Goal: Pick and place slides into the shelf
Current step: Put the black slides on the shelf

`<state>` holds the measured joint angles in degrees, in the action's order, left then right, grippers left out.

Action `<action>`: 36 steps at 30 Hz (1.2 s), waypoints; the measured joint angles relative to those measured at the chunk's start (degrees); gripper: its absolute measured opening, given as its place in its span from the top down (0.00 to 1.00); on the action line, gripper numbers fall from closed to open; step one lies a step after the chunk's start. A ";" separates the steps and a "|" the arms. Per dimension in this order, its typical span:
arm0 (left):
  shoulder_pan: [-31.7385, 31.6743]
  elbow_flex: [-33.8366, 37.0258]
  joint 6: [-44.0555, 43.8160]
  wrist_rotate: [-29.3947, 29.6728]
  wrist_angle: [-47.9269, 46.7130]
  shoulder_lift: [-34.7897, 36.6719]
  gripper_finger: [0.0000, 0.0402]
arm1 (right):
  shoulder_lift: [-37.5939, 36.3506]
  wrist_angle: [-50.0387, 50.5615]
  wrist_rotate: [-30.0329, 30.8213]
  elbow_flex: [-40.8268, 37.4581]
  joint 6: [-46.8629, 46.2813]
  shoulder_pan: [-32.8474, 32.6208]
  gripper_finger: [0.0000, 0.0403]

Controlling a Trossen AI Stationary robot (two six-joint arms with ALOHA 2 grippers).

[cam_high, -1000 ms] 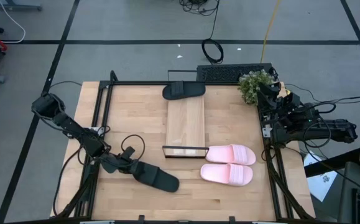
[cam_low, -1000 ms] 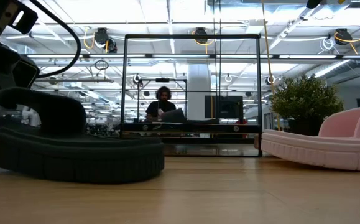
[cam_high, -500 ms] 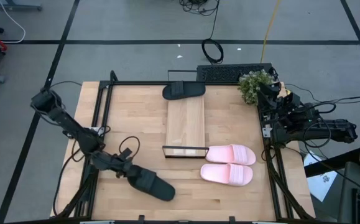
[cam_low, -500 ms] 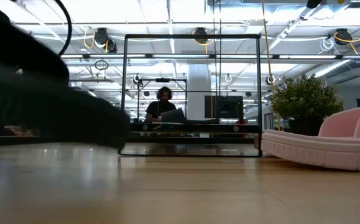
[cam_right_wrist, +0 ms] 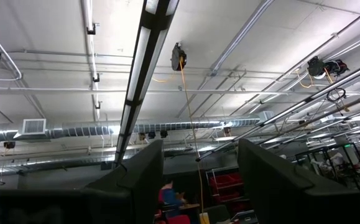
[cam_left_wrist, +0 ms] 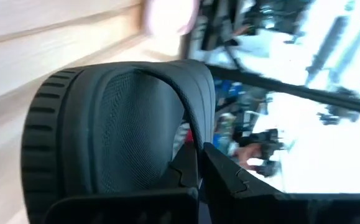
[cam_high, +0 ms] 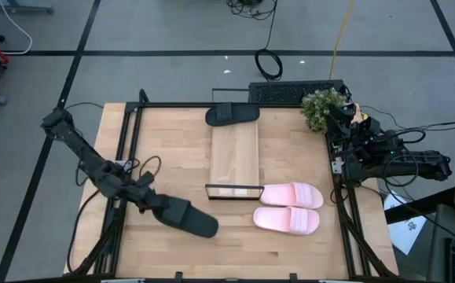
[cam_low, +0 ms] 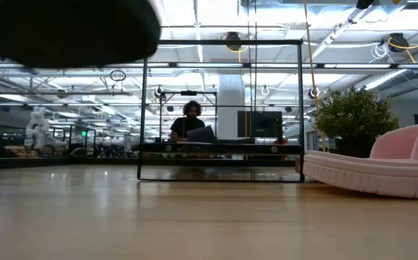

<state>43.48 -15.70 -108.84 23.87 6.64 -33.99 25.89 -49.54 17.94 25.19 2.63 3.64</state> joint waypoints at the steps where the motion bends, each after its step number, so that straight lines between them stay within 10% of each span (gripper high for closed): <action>1: 0.00 -0.49 1.29 1.20 -0.49 1.40 1.00 | 0.00 0.00 0.01 0.01 0.00 0.02 0.51; 18: -10.18 -25.57 22.91 19.25 -22.52 5.24 1.00 | 0.40 0.04 0.19 0.00 0.00 0.00 0.51; 36: -60.85 -26.09 39.49 -30.48 -8.63 -19.43 1.00 | 2.37 -4.97 0.02 0.00 1.53 0.00 0.51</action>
<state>-17.37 -41.78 -69.35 -6.62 -1.99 -53.42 28.25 -54.51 17.96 25.19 4.16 3.64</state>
